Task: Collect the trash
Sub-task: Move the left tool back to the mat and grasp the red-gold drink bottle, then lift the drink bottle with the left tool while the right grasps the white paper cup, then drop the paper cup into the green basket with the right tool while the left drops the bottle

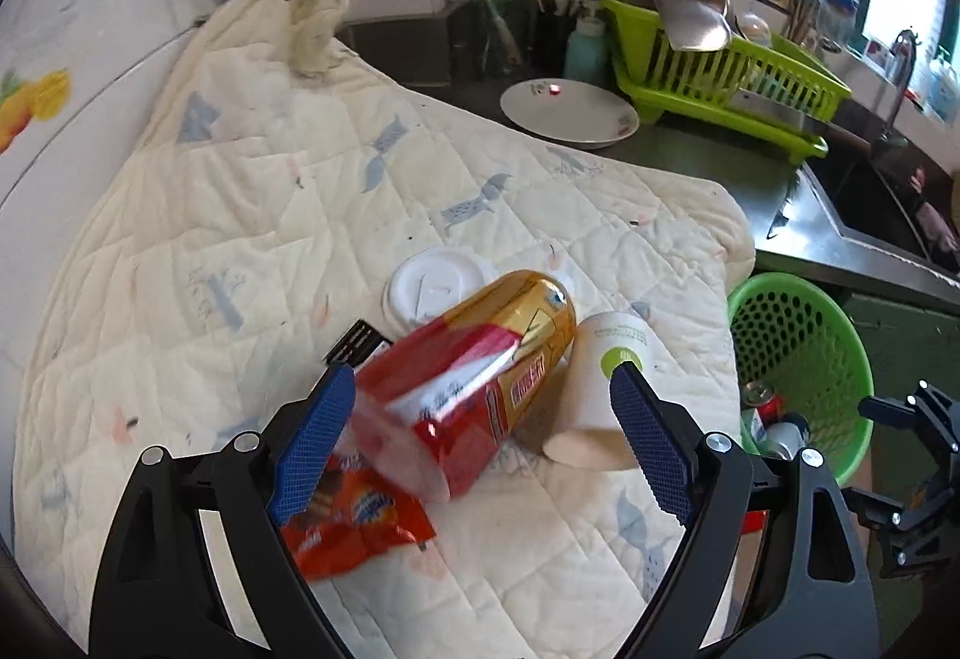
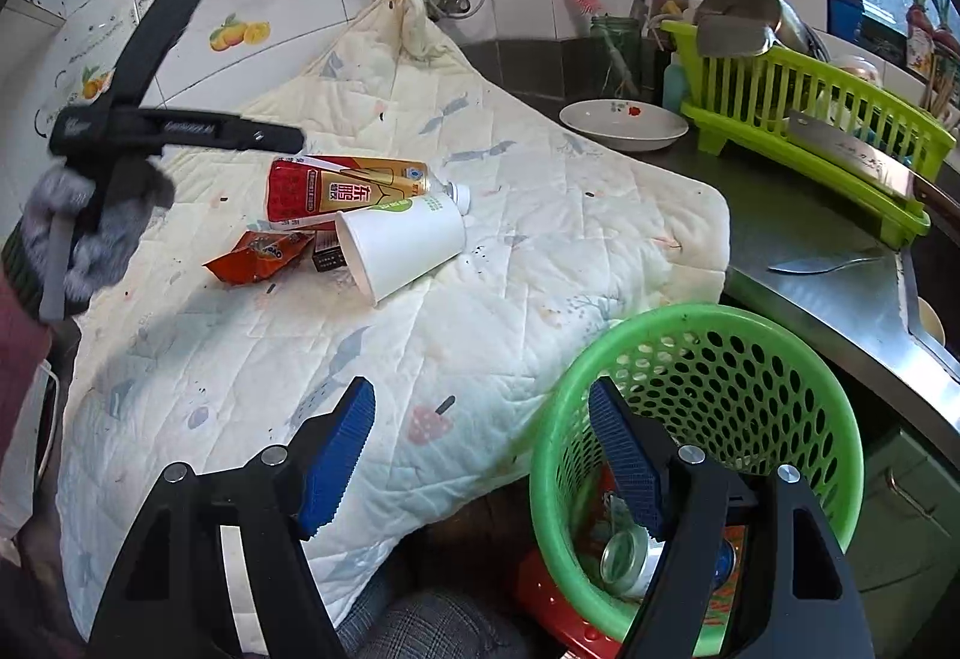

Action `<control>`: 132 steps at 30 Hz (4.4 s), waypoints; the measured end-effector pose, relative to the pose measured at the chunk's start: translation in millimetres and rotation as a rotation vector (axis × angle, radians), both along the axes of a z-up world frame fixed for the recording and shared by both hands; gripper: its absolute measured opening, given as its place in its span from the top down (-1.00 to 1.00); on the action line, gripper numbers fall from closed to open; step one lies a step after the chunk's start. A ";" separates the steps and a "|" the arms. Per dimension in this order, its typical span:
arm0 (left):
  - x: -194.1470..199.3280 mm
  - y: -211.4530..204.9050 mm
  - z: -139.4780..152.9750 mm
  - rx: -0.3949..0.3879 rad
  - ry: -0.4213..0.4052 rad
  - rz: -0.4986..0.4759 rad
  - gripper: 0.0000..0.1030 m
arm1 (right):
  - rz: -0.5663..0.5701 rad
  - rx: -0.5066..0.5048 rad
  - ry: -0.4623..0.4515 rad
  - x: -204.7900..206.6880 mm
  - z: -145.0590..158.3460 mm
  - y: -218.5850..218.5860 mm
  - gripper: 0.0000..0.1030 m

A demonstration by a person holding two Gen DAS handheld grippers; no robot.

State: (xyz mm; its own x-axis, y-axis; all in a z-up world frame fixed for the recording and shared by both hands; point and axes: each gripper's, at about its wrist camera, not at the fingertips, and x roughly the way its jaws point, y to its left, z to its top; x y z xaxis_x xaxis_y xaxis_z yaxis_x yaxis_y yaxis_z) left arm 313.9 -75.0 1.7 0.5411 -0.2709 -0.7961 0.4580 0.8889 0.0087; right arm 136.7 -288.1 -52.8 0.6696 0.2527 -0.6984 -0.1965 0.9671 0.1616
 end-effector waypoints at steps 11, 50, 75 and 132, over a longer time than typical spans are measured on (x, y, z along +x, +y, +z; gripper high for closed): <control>50.9 -26.9 -38.1 0.106 0.120 -0.122 -0.73 | 0.005 -0.021 0.031 22.3 -6.2 6.2 -0.38; 51.6 -17.0 -51.1 -0.037 0.106 -0.122 -0.27 | 0.028 0.047 0.121 71.3 -26.6 26.0 -0.38; -5.2 76.1 4.8 -0.217 -0.040 0.074 -0.27 | -0.185 0.647 0.438 182.7 -54.7 23.7 -0.37; -96.4 -182.0 -45.2 -0.312 0.122 -0.291 -0.20 | -0.421 0.260 0.200 5.5 -54.0 -191.3 -0.27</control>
